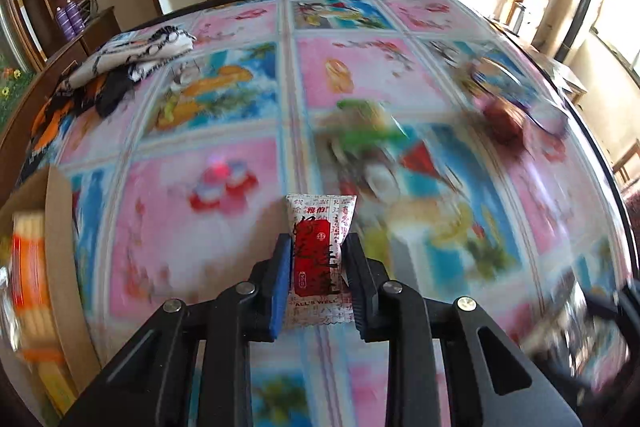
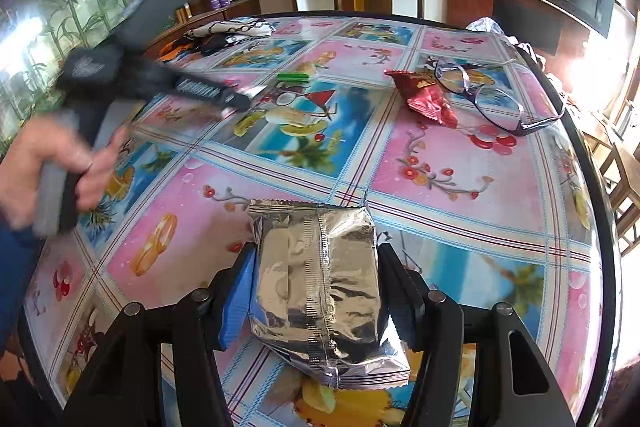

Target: Organize snacks

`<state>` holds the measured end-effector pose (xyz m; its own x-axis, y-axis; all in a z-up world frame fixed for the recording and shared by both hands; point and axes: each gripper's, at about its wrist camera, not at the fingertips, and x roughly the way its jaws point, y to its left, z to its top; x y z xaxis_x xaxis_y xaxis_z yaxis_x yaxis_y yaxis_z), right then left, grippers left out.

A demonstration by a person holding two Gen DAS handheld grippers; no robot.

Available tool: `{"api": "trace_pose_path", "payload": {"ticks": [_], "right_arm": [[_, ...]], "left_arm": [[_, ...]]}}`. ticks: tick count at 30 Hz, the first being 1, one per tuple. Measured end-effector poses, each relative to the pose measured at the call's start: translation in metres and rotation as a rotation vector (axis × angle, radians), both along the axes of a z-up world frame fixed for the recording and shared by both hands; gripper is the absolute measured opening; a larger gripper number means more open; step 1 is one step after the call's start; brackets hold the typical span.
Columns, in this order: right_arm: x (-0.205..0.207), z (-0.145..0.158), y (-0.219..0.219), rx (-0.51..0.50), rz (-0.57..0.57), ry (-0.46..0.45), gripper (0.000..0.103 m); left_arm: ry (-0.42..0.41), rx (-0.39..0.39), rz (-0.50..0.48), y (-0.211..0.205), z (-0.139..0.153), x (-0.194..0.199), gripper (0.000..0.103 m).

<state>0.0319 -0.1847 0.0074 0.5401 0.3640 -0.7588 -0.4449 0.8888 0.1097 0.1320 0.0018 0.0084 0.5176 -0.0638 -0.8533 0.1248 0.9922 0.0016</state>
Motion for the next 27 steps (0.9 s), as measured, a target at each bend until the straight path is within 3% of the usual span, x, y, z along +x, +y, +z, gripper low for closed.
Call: {"api": "trace_pose_path", "payload": {"ticks": [5, 7, 11, 16, 27], "right_arm": [[0.001, 0.001, -0.001, 0.000, -0.013, -0.009, 0.063], [0.001, 0.001, -0.002, -0.001, -0.024, -0.014, 0.063], [0.003, 0.001, -0.006, 0.007, -0.048, -0.013, 0.063], [0.004, 0.006, -0.014, 0.036, -0.097, -0.041, 0.063], [0.001, 0.020, -0.021, 0.092, -0.131, -0.106, 0.063]], "left_arm": [[-0.033, -0.008, -0.034, -0.016, -0.002, -0.047, 0.025], [-0.073, 0.029, -0.042, -0.024, -0.003, -0.060, 0.025], [-0.089, -0.004, -0.053, -0.027, -0.002, -0.063, 0.025], [-0.139, 0.009, -0.041, -0.024, 0.004, -0.067, 0.025], [-0.378, 0.085, 0.026, -0.017, 0.039, -0.088, 0.025]]}}
